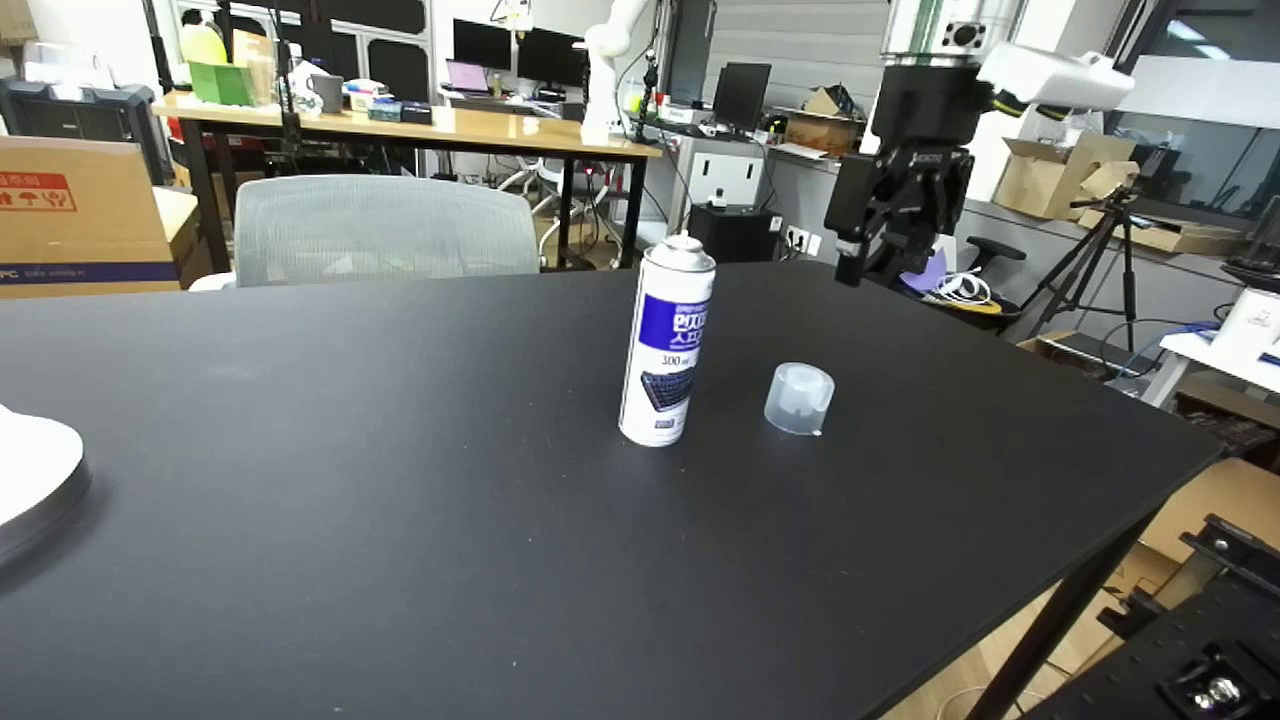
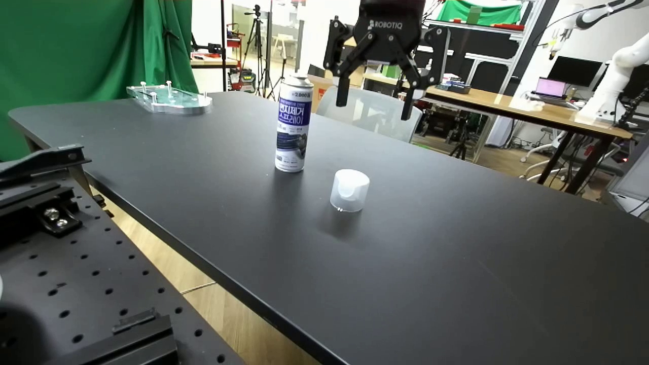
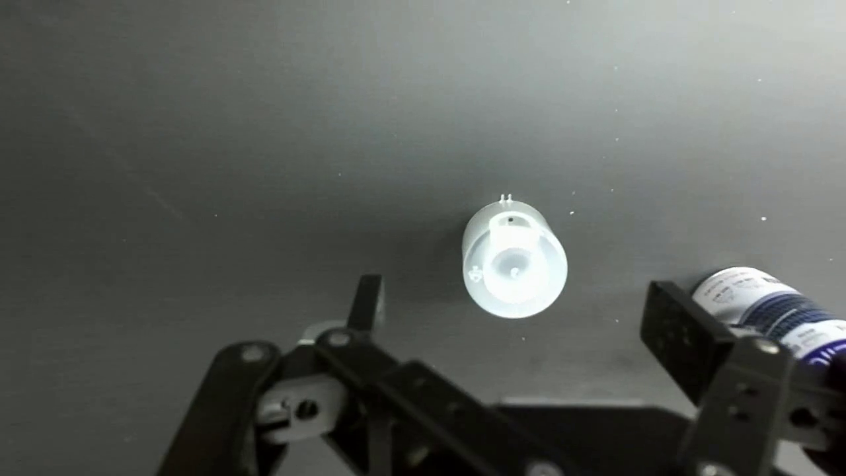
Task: Pick the cover and put it on the bottle
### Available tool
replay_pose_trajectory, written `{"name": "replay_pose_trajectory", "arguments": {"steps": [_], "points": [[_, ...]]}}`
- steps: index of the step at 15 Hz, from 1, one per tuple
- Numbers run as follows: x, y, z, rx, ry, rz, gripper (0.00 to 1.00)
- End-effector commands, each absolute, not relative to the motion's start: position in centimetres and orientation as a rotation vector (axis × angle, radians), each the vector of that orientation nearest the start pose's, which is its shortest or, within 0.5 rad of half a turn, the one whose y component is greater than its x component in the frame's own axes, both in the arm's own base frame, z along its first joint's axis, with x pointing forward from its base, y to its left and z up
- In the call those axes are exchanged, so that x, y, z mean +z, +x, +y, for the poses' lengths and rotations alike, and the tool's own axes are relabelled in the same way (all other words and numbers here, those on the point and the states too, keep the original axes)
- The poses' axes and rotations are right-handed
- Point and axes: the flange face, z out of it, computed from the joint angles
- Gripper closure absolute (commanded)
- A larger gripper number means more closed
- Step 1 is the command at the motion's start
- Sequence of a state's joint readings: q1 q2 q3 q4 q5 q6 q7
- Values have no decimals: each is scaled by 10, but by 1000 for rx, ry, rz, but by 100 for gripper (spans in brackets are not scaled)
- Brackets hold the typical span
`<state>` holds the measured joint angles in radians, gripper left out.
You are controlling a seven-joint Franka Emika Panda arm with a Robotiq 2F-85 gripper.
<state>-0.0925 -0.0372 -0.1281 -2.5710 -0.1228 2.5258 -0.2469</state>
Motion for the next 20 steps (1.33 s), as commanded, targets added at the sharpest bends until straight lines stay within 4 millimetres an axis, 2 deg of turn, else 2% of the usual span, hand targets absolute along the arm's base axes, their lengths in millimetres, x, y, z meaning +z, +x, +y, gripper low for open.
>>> {"name": "replay_pose_trajectory", "arguments": {"steps": [1, 5, 11, 20], "points": [[269, 437, -98, 67, -3186, -191, 0], [260, 445, -100, 106, -3185, -172, 0], [229, 463, -101, 165, -3289, -212, 0], [187, 479, -75, 251, -3253, -302, 0]]}}
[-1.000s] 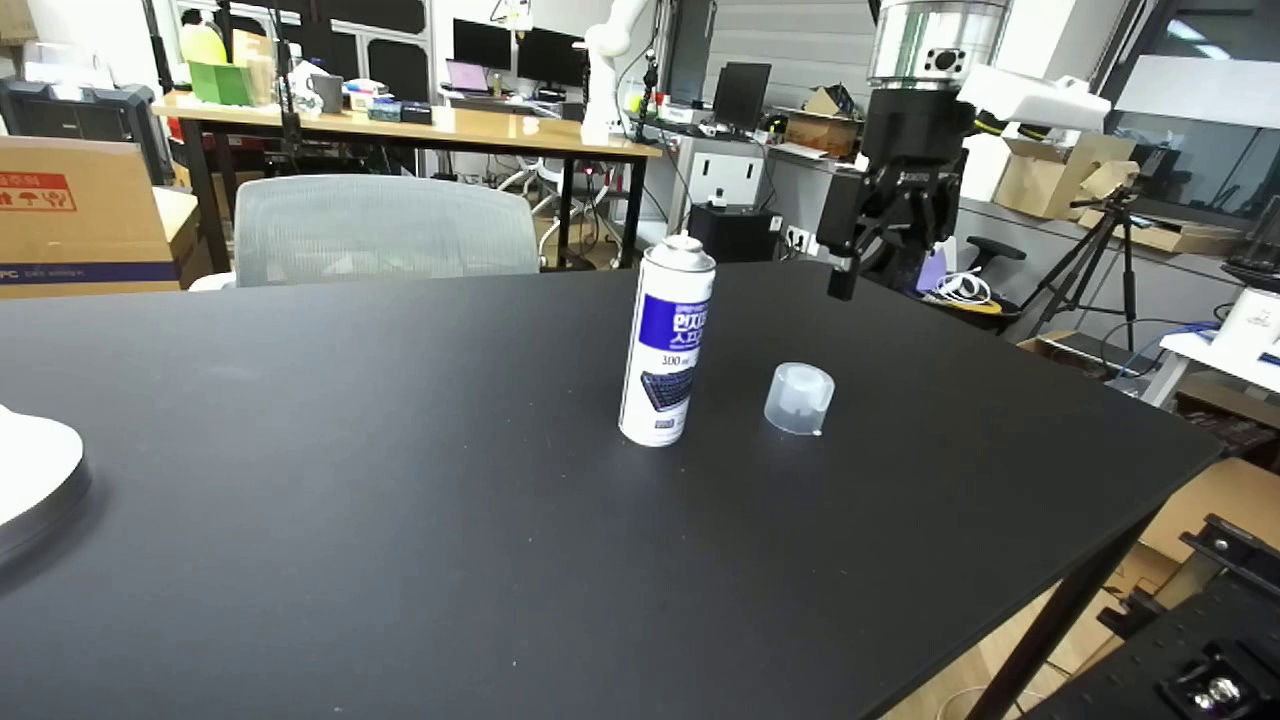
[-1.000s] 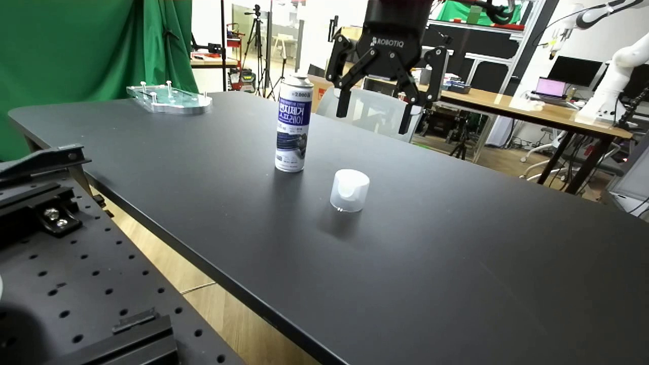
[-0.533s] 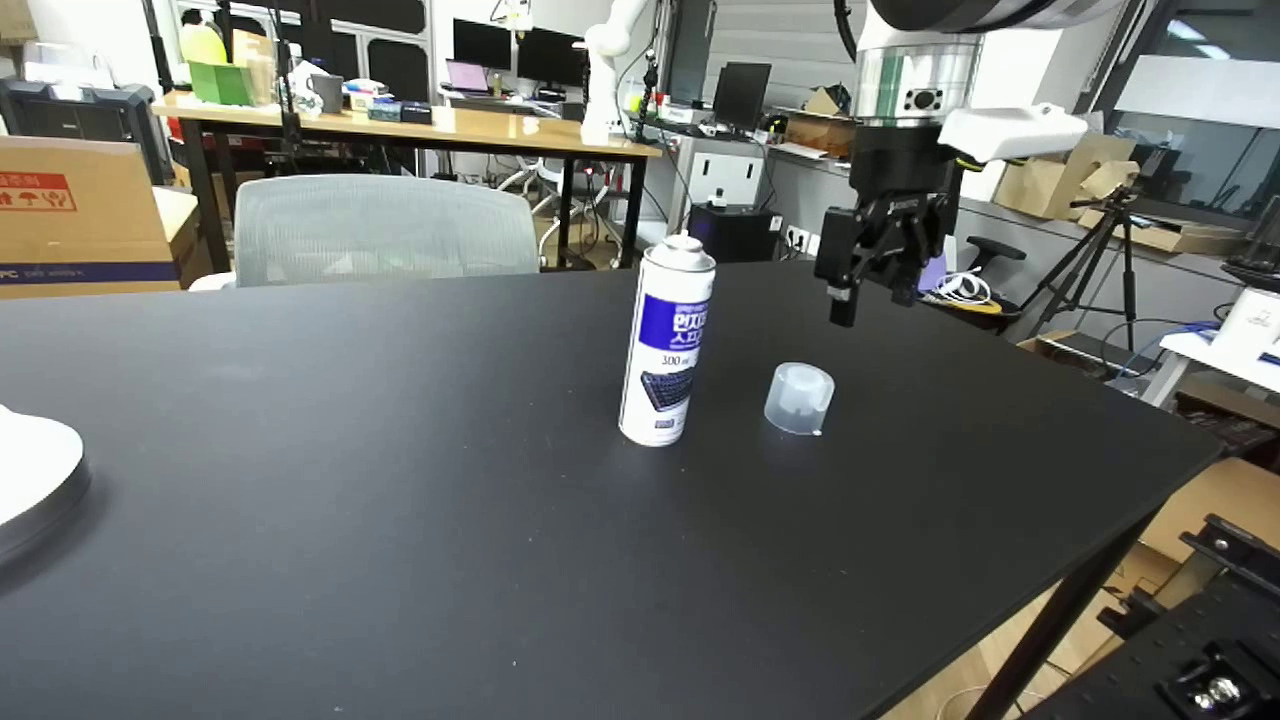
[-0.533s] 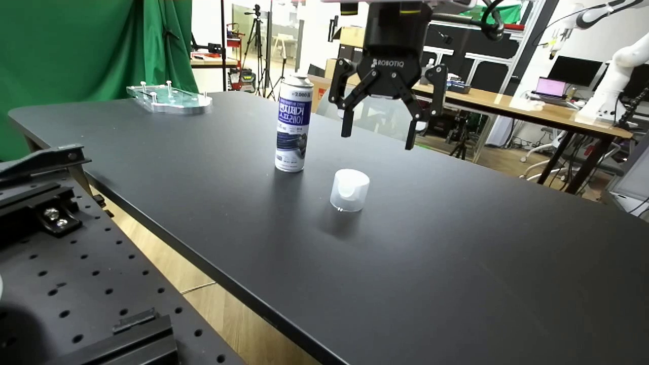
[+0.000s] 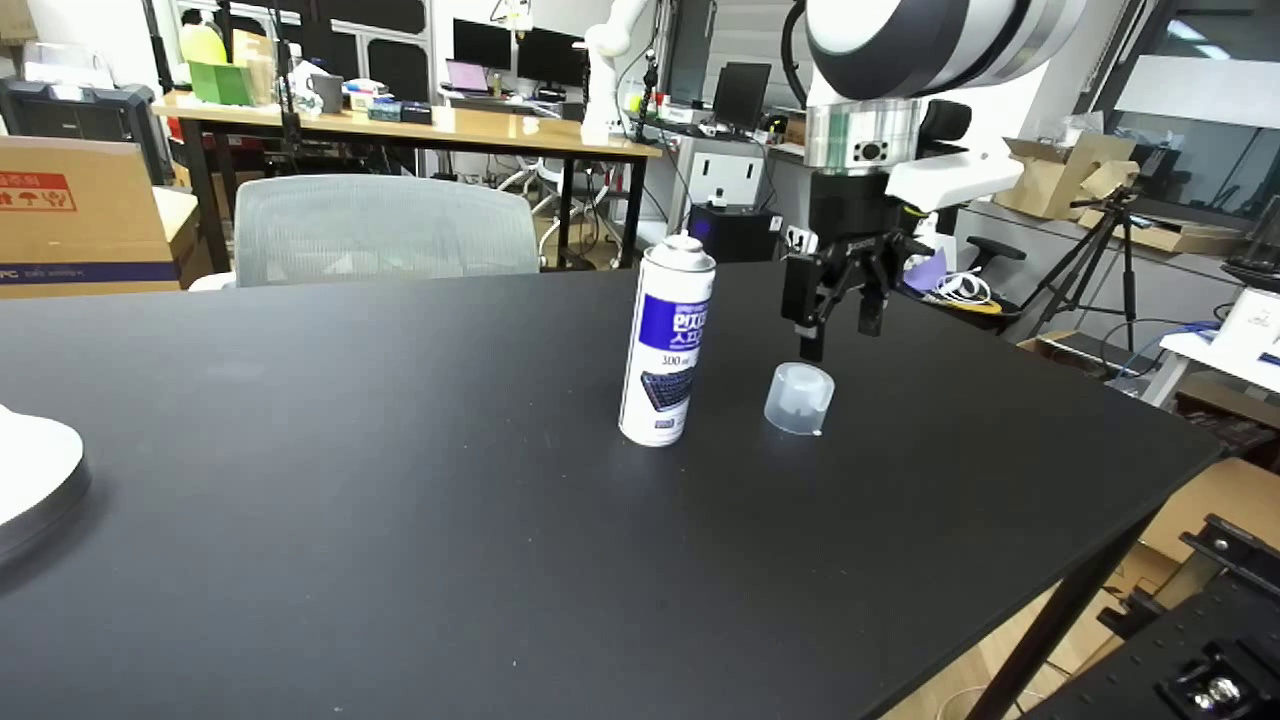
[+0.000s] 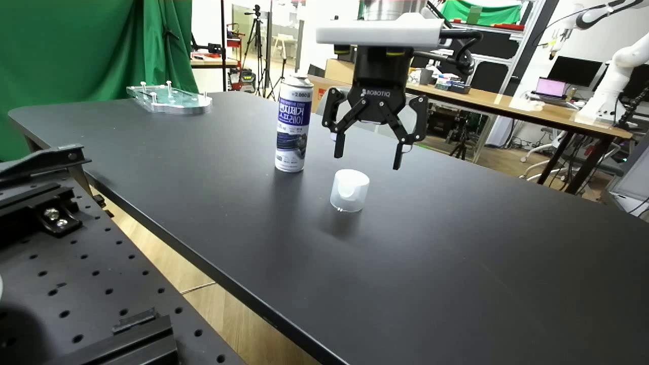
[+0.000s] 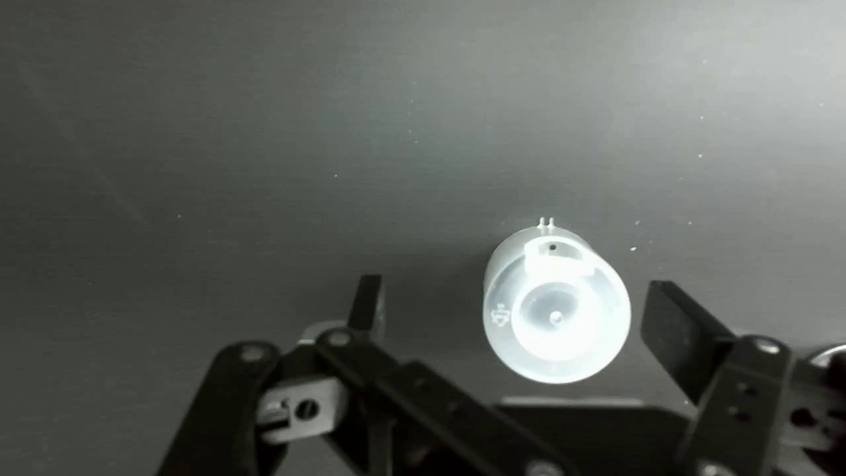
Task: Pick the cover and put it on the bottle
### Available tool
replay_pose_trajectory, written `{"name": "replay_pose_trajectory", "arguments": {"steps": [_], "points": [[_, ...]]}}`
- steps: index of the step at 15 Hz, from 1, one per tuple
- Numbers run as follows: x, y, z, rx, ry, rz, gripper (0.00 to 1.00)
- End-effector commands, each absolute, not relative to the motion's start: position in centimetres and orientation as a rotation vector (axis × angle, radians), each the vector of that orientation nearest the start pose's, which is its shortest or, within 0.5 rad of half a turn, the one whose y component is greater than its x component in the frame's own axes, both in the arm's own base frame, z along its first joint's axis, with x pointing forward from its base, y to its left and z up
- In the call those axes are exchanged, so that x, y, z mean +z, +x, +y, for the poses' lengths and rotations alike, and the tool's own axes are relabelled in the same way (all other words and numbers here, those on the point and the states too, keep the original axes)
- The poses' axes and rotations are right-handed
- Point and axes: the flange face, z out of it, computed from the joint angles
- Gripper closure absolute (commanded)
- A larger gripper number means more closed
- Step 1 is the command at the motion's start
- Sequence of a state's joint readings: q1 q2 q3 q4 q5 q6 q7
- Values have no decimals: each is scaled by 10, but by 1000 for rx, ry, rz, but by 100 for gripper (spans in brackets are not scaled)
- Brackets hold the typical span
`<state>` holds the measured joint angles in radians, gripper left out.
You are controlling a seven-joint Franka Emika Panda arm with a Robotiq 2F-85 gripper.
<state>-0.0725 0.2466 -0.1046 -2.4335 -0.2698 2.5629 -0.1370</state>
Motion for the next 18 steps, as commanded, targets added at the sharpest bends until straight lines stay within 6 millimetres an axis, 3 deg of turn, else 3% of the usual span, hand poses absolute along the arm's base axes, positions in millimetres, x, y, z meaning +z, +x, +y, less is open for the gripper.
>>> {"name": "replay_pose_trajectory", "arguments": {"steps": [1, 11, 12, 13, 18], "points": [[183, 480, -73, 264, -3248, -308, 0], [155, 492, -74, 279, -3224, -267, 0], [154, 493, -74, 275, -3220, -263, 25], [153, 494, -75, 277, -3220, -260, 26], [155, 495, -74, 268, -3211, -250, 60]]}}
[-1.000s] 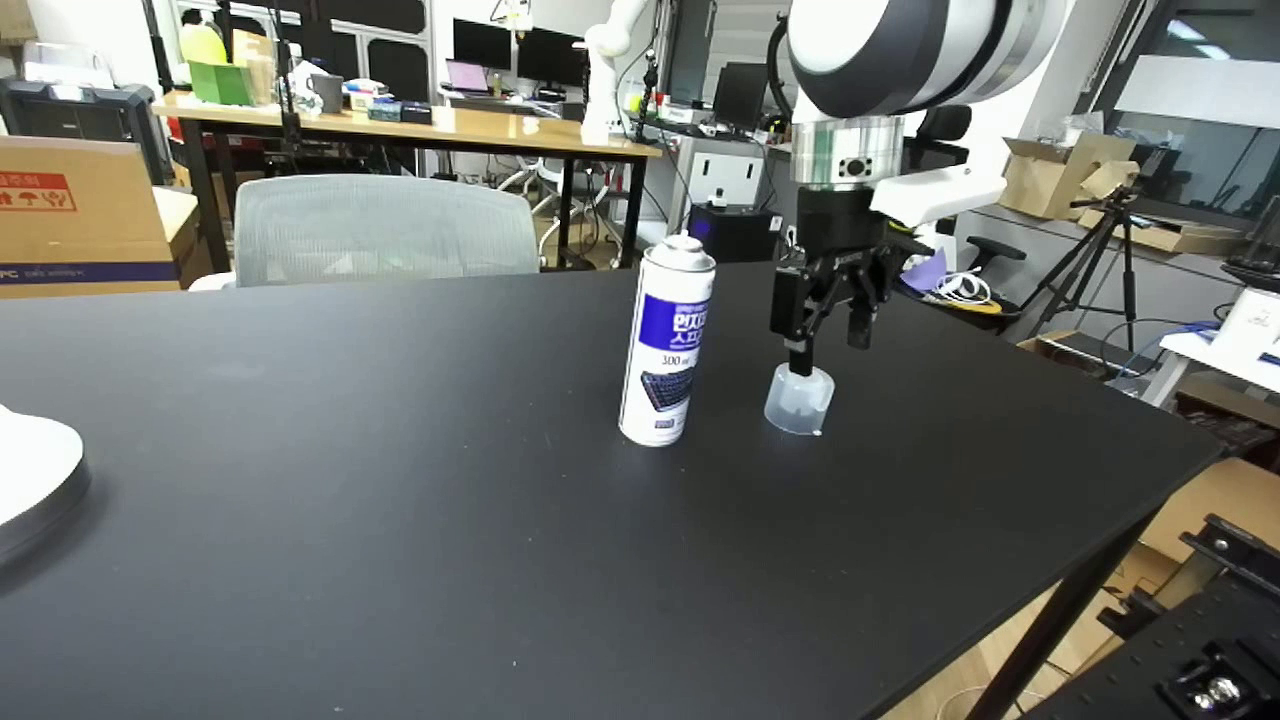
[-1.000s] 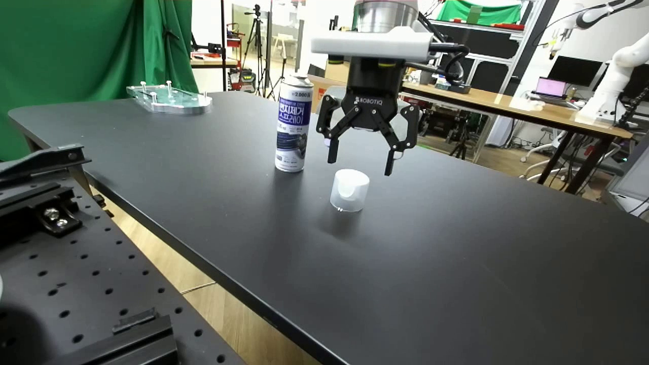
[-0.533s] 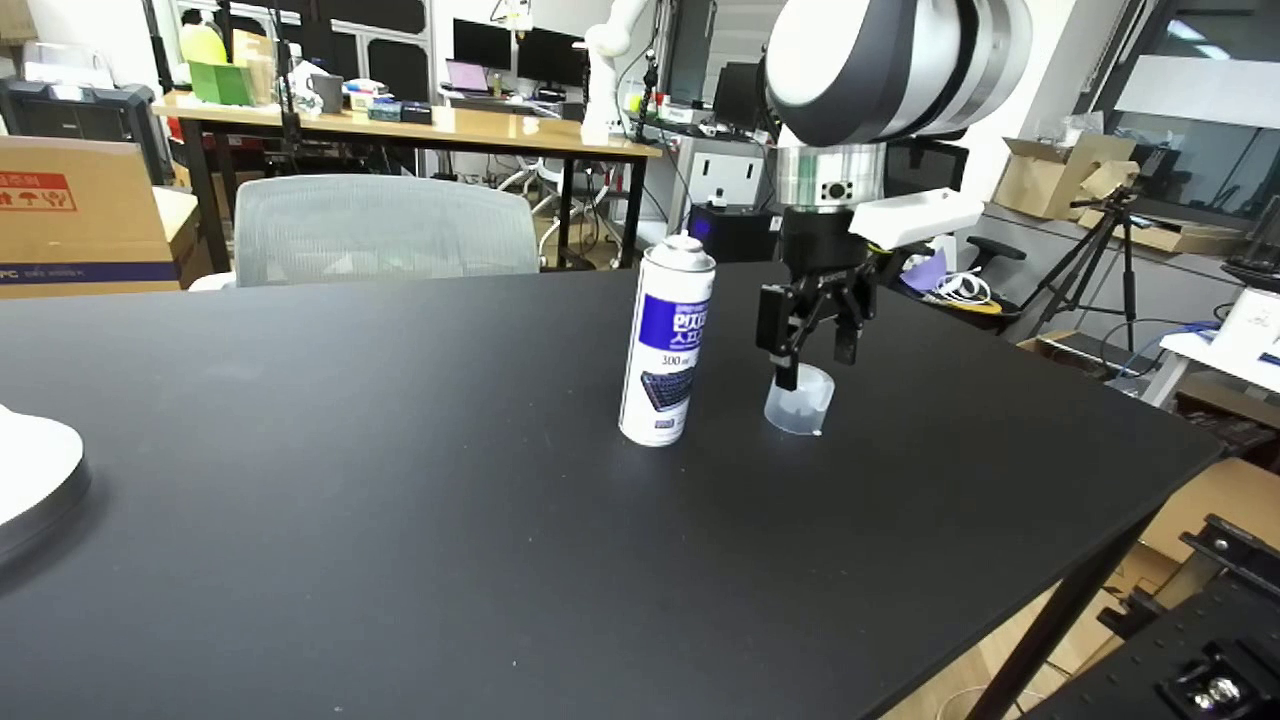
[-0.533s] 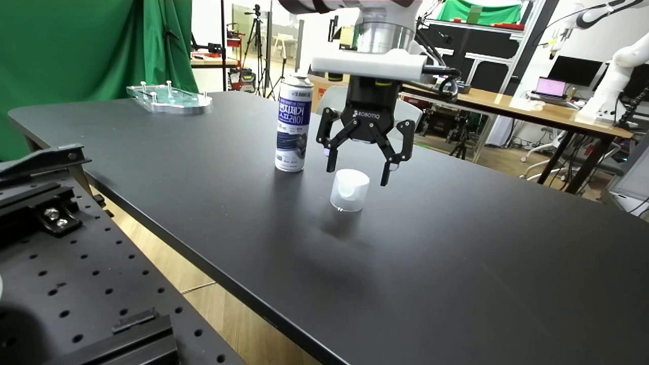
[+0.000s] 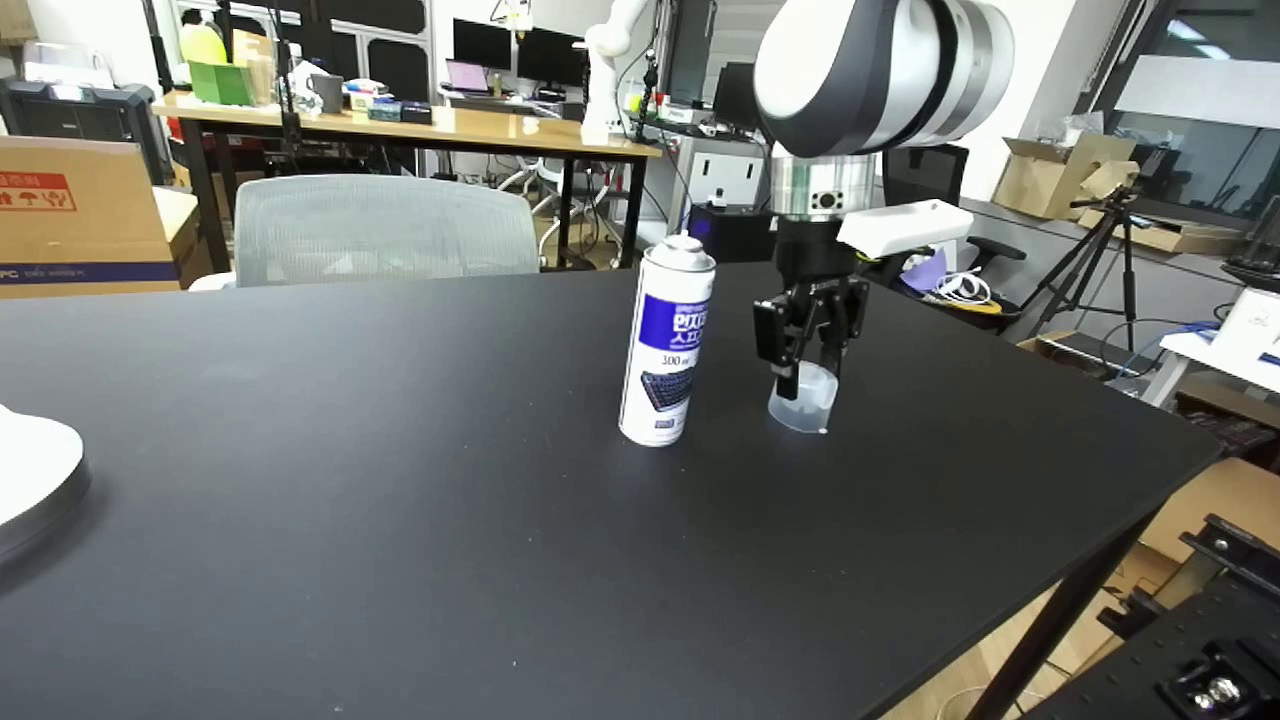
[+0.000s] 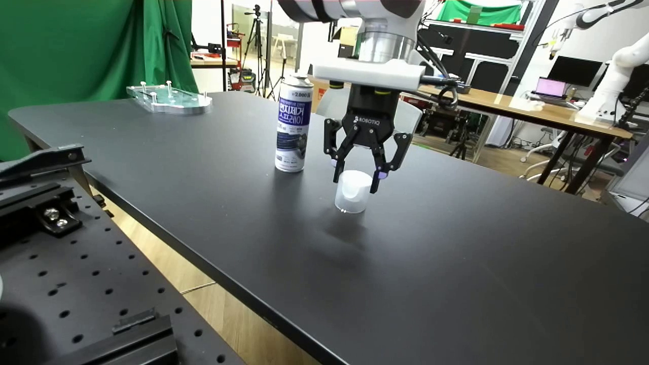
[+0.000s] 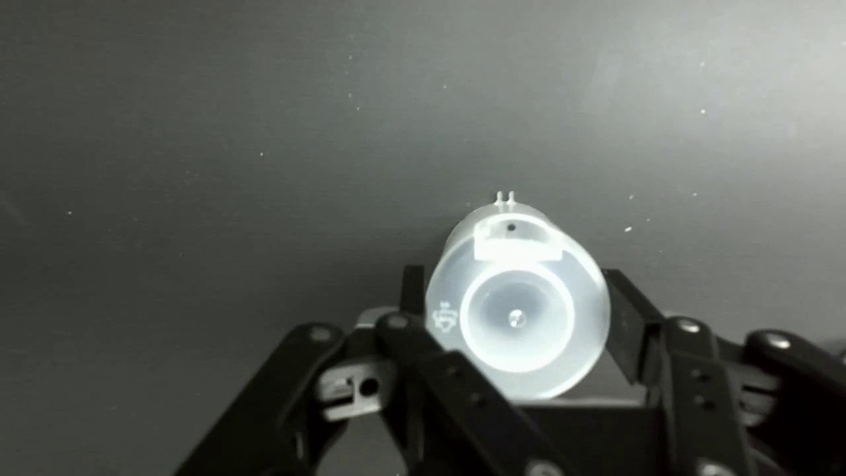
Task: Pick the cover and put it on the bottle
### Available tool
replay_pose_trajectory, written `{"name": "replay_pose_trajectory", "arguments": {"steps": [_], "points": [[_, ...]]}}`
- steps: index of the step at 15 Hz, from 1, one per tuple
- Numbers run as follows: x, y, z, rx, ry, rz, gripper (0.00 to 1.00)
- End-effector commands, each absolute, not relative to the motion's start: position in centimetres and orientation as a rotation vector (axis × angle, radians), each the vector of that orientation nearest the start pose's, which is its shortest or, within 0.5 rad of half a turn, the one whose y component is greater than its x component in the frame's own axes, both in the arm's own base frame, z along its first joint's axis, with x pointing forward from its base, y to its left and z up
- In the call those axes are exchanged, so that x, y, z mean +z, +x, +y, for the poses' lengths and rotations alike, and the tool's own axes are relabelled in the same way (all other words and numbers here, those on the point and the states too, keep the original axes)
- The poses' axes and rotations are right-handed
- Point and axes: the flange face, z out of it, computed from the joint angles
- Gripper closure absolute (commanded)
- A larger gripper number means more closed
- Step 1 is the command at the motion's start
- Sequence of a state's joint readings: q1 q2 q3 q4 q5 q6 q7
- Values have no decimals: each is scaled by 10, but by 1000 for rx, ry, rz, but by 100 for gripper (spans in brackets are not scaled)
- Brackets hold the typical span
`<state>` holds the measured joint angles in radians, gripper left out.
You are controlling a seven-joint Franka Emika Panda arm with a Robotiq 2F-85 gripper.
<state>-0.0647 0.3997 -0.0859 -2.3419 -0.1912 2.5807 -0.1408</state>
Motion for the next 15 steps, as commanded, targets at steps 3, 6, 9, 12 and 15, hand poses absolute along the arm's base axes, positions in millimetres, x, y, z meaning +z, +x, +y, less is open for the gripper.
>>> {"name": "replay_pose_trajectory", "arguments": {"steps": [3, 6, 9, 12, 15], "points": [[170, 495, -71, 245, -3224, -263, 60], [206, 499, -69, 160, -3259, -234, 60], [253, 507, -63, 53, -3272, -240, 60], [300, 512, -48, -14, -3263, -289, 60], [336, 516, -26, -23, -3251, -360, 60]]}}
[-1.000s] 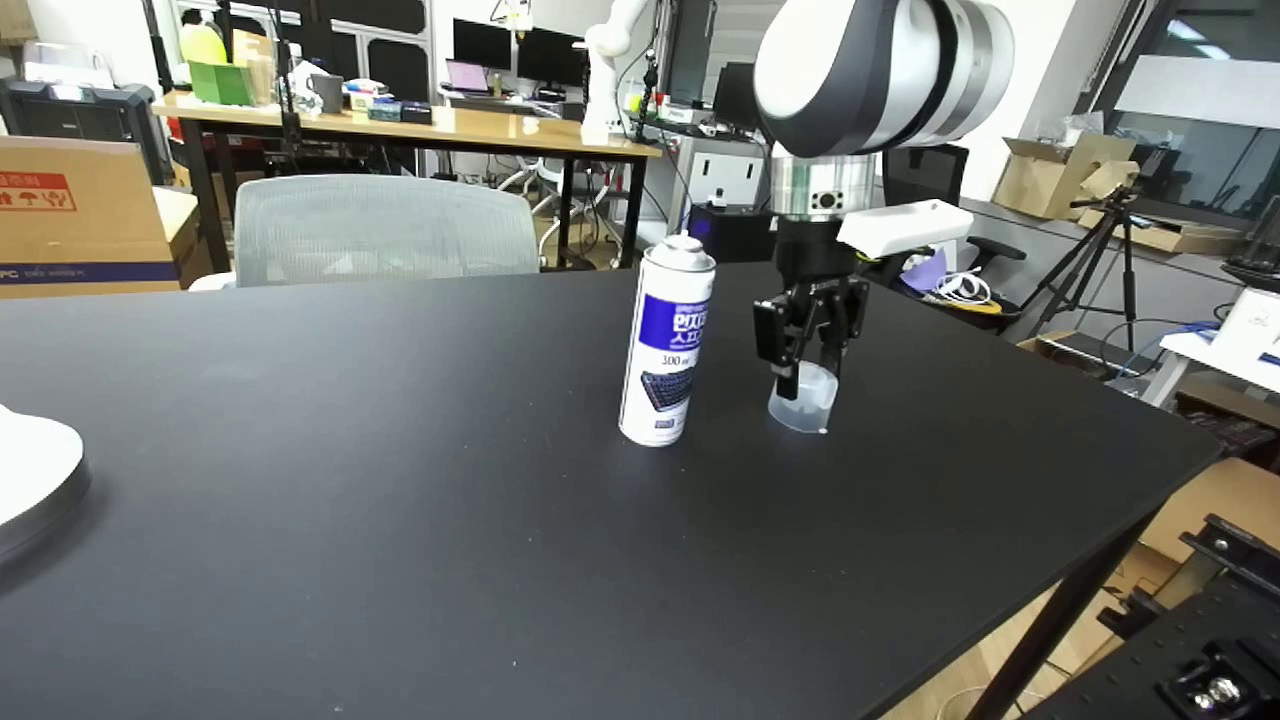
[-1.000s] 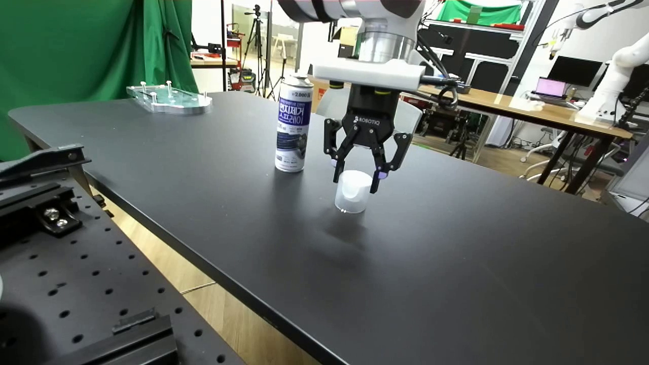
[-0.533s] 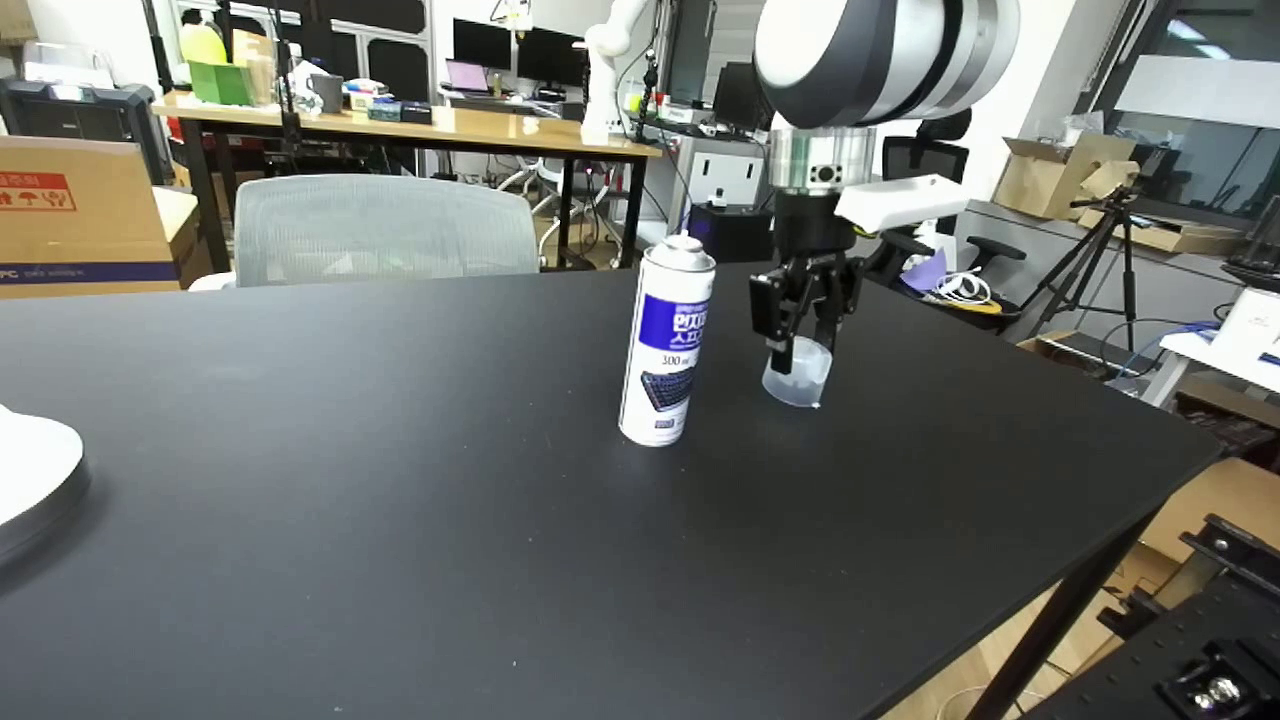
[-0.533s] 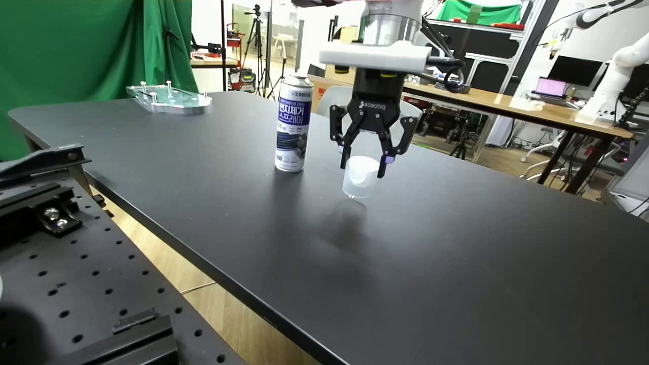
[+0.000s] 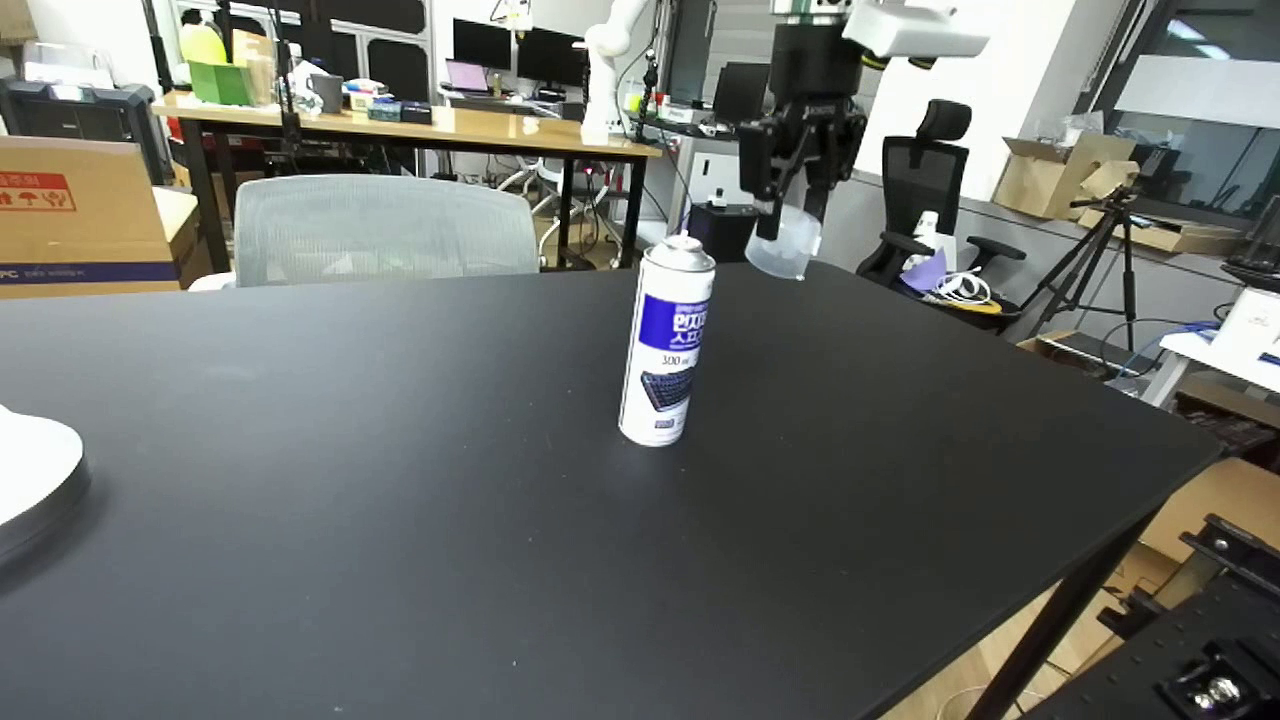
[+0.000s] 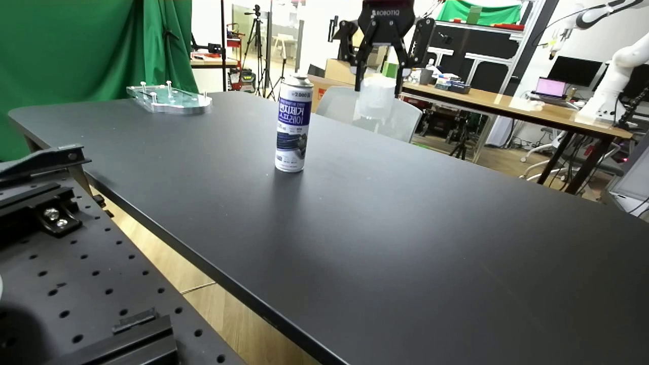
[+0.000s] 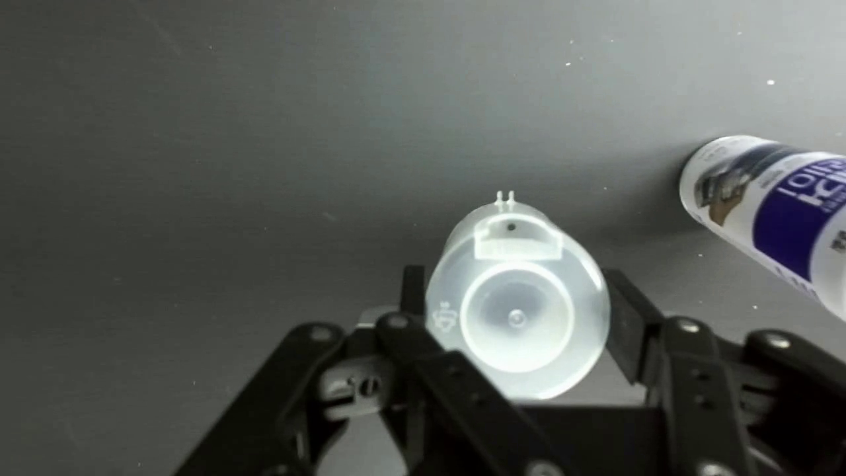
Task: Pick the cover and put it on the bottle
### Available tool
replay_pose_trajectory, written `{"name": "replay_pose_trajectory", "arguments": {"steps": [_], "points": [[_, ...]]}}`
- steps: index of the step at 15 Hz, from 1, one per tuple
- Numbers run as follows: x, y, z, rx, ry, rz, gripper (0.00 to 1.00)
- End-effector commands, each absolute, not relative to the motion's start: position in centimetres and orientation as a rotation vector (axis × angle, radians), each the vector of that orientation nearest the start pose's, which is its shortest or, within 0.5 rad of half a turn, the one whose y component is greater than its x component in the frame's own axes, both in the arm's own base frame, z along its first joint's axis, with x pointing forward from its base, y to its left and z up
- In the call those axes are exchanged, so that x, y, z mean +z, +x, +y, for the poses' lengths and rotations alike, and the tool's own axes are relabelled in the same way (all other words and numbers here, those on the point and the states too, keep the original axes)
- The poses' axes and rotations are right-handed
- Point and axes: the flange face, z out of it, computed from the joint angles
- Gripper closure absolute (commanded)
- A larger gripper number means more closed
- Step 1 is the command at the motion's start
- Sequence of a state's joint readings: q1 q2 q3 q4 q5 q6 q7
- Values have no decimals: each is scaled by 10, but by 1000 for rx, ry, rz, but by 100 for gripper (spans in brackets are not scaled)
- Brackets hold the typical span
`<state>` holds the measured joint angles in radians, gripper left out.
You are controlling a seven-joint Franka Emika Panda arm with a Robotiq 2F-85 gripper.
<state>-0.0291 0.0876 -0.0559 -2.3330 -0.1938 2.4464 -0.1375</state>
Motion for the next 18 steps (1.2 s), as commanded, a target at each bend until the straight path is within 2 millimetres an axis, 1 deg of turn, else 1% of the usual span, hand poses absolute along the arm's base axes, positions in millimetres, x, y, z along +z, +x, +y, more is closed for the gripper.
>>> {"name": "replay_pose_trajectory", "arguments": {"steps": [1, 3, 5, 8, 10, 13, 18], "points": [[345, 517, -16, -22, -3249, -389, 60], [361, 519, 4, -32, -3246, -452, 60], [370, 522, 23, -27, -3237, -512, 60], [372, 524, 46, 39, -3180, -613, 60], [371, 524, 57, 96, -3137, -680, 60], [367, 520, 71, 226, -3050, -786, 60], [362, 518, 79, 367, -3029, -828, 60]]}}
